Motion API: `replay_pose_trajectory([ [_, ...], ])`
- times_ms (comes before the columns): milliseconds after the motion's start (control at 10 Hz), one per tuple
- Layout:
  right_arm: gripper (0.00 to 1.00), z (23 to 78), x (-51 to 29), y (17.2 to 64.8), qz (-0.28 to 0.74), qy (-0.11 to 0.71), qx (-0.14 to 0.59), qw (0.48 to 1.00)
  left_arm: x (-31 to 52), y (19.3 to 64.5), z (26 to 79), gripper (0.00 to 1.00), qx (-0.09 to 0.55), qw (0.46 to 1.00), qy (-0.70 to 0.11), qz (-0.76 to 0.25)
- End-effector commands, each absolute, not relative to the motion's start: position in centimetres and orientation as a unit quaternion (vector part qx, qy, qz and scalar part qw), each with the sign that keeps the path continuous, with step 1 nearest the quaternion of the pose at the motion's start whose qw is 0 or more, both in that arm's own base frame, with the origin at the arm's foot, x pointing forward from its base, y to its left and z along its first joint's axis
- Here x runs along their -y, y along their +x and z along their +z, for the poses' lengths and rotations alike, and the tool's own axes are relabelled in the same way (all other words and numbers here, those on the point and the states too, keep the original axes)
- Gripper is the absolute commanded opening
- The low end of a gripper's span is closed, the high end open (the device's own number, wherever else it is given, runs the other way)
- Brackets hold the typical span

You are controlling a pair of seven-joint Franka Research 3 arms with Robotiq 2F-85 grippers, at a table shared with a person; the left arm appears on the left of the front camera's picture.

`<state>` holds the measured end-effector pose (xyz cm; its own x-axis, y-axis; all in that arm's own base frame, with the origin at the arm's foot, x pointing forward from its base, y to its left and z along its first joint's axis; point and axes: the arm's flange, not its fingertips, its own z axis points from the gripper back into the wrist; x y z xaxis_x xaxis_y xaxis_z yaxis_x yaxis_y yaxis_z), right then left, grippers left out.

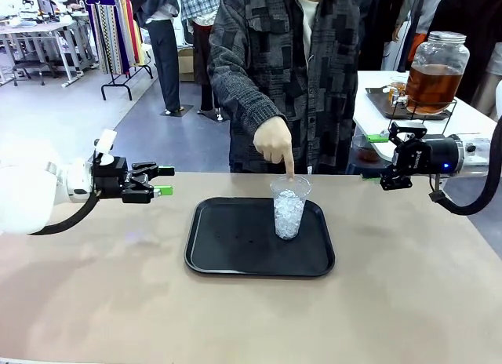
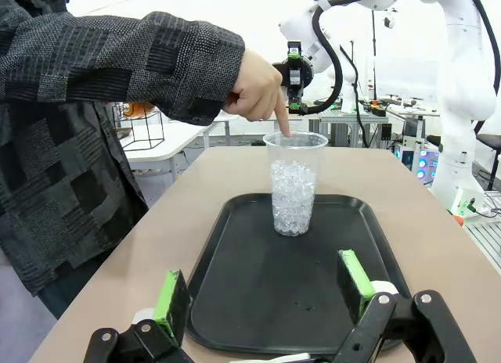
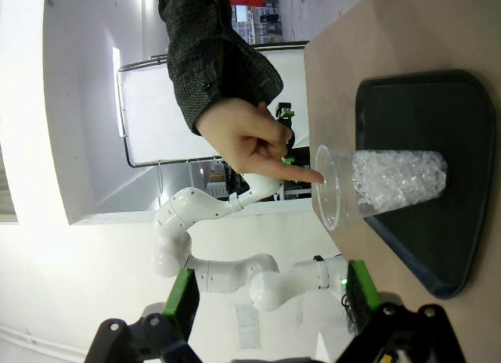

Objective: Pour the drink into the iced cup.
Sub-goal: Pick up the iced cup indicated by the human and present it to them.

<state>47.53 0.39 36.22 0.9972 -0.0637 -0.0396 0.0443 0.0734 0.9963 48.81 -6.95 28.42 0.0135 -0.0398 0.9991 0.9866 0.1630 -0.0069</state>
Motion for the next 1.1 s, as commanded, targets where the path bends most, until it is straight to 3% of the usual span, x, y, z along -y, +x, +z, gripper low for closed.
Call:
replay_pose_trajectory([
  [0,1.00,36.4,-0.5,47.5,-0.035,0.679,0.009,0.733,7.1,48.9,28.7,1.00,0.524,0.554,-0.449,-0.465],
  [400,1.00,36.2,-0.4,47.5,-0.037,0.680,0.007,0.733,7.1,48.9,28.7,1.00,0.524,0.554,-0.449,-0.465],
  [700,1.00,36.8,-0.7,47.2,0.091,0.645,0.195,0.733,7.1,48.9,28.7,1.00,0.524,0.554,-0.449,-0.465],
  [1000,1.00,35.9,-1.4,47.4,0.180,0.603,0.303,0.716,7.1,48.9,28.7,1.00,0.524,0.554,-0.449,-0.465],
])
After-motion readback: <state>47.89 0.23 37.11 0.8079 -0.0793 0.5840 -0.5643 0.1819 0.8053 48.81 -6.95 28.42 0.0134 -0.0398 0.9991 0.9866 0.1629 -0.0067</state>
